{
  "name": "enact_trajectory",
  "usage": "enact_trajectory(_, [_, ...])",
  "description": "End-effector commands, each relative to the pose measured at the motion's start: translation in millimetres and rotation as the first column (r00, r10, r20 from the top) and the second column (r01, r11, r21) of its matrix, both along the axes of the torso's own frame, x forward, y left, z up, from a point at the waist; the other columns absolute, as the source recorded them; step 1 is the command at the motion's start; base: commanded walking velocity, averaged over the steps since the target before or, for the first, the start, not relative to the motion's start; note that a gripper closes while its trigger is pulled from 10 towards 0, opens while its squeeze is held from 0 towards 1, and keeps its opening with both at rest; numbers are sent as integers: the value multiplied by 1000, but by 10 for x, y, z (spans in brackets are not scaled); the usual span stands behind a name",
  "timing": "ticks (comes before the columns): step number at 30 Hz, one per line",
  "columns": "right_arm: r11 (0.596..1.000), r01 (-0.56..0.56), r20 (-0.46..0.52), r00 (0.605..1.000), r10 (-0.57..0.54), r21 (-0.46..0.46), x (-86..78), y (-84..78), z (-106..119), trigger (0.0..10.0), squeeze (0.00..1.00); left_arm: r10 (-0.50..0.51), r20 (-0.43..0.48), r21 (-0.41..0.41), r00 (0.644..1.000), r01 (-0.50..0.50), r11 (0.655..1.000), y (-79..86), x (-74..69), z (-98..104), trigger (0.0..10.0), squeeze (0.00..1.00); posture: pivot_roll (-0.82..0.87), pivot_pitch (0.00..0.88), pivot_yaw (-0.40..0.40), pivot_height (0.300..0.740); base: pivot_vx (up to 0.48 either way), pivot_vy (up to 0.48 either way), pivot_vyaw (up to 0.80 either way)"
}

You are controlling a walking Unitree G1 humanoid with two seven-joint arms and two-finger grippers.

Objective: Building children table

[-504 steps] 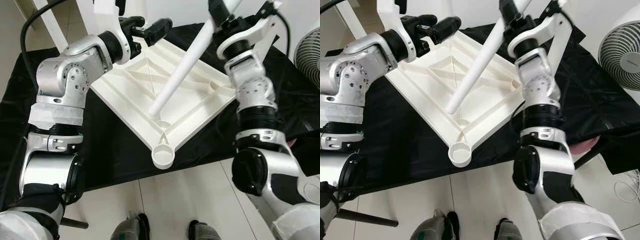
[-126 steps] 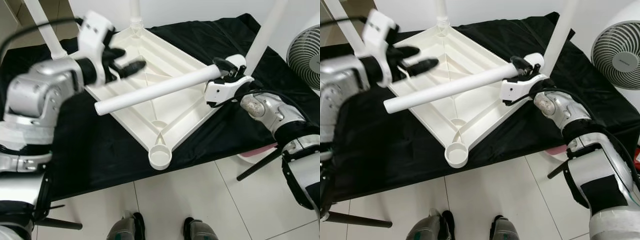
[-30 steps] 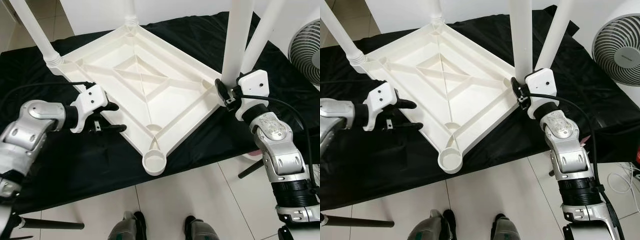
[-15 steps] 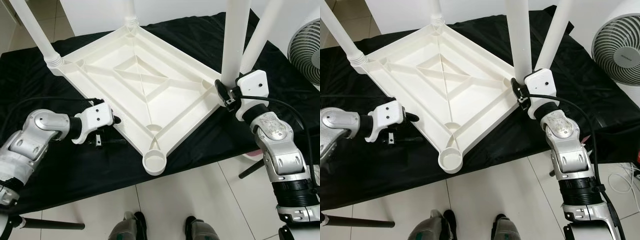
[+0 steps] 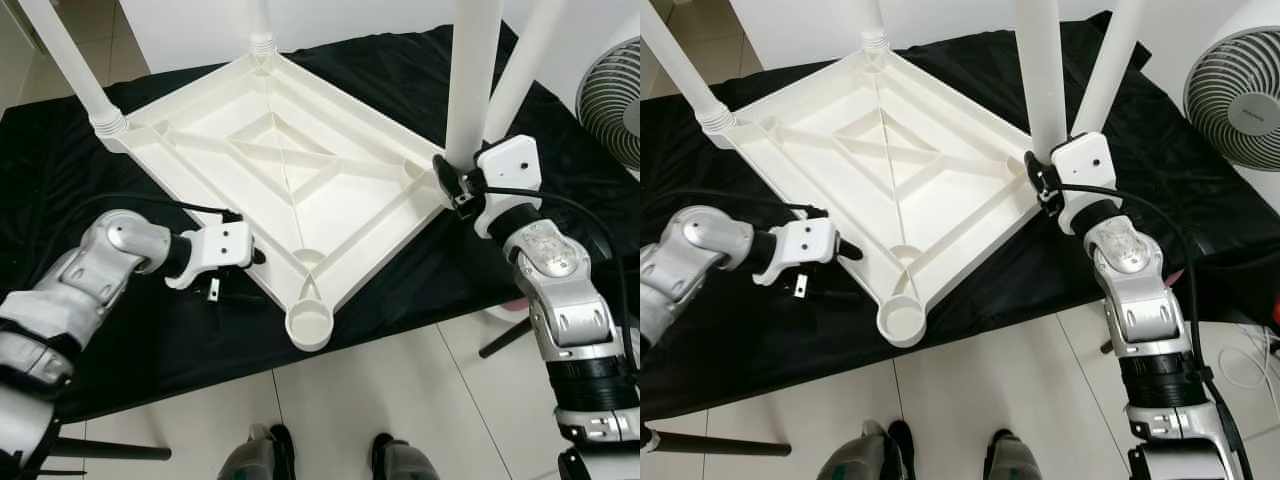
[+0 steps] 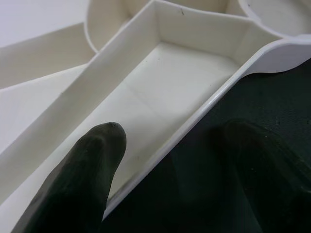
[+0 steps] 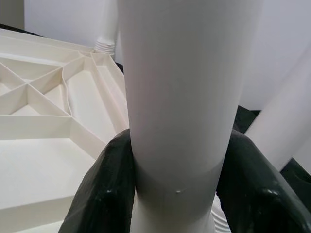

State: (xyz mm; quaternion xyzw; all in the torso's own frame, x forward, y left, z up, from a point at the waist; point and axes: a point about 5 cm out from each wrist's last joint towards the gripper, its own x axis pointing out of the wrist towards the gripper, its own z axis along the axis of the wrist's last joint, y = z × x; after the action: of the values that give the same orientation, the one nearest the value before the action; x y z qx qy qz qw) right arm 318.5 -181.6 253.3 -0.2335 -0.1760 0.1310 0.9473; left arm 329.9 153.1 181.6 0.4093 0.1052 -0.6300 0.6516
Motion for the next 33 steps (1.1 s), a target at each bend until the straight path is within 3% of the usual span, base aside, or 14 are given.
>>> enact_trajectory(1, [1000,2,28,1000,-2,-11,-35,-14,62,10000,0,-13,-36,63,999,15,998,46,-20,-111,10000,0,-126,184,131,740,0,0,0])
enact_trajectory(6, [1000,6,28,1000,-6,-11,-41,-25,62,10000,0,-14,-38,74,999,17,997,48,-18,-124,10000,0,-128,186,134,740,0,0,0])
enact_trajectory(7, [1000,10,28,1000,-10,-13,-44,-32,62,10000,0,-9,-36,85,999,12,996,54,-5,-136,0,0,-128,188,134,740,0,0,0])
enact_trajectory(22, [1000,7,32,999,-7,-11,-38,-10,71,10000,0,59,-52,72,997,-55,996,146,38,-219,0,0,-118,188,134,740,0,0,0])
enact_trajectory(25, [1000,7,35,999,-6,-12,-36,-8,78,10000,0,110,-36,36,993,-108,993,121,84,-218,0,0,-118,188,134,740,0,0,0])
enact_trajectory(27, [1000,9,39,999,-8,-12,-40,-7,87,10000,0,223,-7,-37,975,-223,974,82,190,-207,0,0,-120,186,131,740,0,0,0])
enact_trajectory(32, [1000,10,40,999,-9,-12,-41,-7,90,10000,0,266,3,-63,964,-265,962,70,230,-204,0,0,-120,186,131,740,0,0,0])
enact_trajectory(33, [1000,11,41,999,-11,-12,-42,-6,91,10000,0,313,16,-90,950,-310,946,58,271,-203,0,0,-123,182,135,740,0,0,0])
